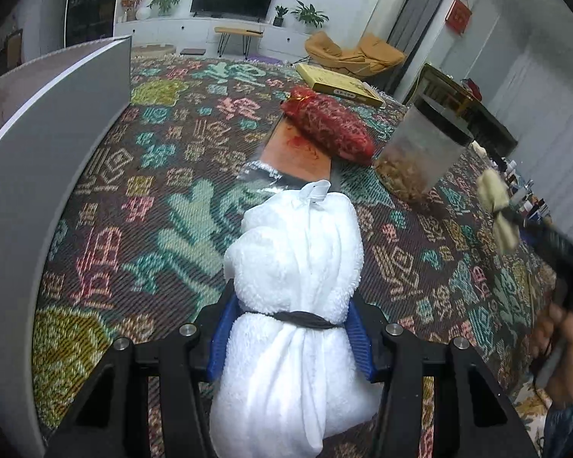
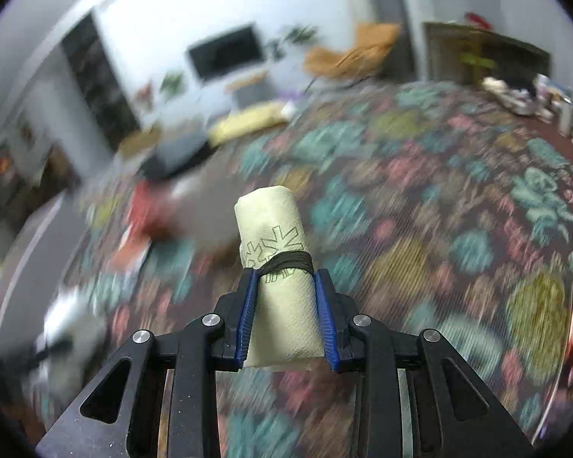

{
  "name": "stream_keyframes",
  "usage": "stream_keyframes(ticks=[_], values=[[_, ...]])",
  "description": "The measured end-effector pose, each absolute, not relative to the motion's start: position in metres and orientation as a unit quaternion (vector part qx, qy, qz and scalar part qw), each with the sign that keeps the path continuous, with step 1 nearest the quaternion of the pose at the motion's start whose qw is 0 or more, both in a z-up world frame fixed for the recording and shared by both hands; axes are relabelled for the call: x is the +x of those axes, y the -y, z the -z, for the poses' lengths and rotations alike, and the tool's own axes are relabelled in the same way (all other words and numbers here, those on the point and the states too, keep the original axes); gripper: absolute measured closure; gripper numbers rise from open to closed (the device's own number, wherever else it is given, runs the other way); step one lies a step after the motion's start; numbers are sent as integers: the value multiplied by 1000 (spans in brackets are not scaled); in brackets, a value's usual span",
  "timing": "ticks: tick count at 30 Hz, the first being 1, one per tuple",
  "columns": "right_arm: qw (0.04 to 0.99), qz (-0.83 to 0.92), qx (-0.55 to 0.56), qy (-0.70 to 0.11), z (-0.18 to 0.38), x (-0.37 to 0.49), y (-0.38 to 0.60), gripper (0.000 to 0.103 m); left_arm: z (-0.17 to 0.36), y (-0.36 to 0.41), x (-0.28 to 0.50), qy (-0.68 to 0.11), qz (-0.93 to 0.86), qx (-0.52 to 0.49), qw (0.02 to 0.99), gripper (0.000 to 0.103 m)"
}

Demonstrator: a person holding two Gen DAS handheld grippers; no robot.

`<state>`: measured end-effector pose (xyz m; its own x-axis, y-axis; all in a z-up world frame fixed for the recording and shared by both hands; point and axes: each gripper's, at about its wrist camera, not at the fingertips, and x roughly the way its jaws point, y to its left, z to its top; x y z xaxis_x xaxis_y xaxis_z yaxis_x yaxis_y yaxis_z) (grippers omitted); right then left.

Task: Organize soft objects
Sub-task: 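Grasp the cream rolled towel with the right gripper while the left holds the white towel bundle, then set the cream rolled towel down on the rug and open the right gripper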

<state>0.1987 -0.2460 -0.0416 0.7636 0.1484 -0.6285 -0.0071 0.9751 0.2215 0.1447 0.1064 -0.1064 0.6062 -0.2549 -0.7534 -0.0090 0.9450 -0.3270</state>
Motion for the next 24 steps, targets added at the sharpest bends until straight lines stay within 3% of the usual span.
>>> stream_keyframes(ticks=[1, 2, 7, 17, 20, 24], values=[[933, -37, 116, -338, 44, 205, 251, 53, 107, -103, 147, -439, 64, -142, 885, 49], [925, -38, 128, -355, 51, 217, 256, 34, 107, -101, 149, -443, 60, -132, 885, 45], [911, -29, 108, -398, 60, 209, 258, 30, 108, -101, 141, -447, 46, -98, 888, 18], [880, 6, -71, -469, 101, 161, 196, 27, 105, -125, 115, -423, 65, -118, 896, 14], [887, 34, -62, -456, 106, 156, 198, 17, 108, -129, 114, -417, 69, -111, 900, 13], [895, 20, -21, -445, 108, 153, 213, 14, 102, -136, 112, -408, 86, -124, 901, 13]])
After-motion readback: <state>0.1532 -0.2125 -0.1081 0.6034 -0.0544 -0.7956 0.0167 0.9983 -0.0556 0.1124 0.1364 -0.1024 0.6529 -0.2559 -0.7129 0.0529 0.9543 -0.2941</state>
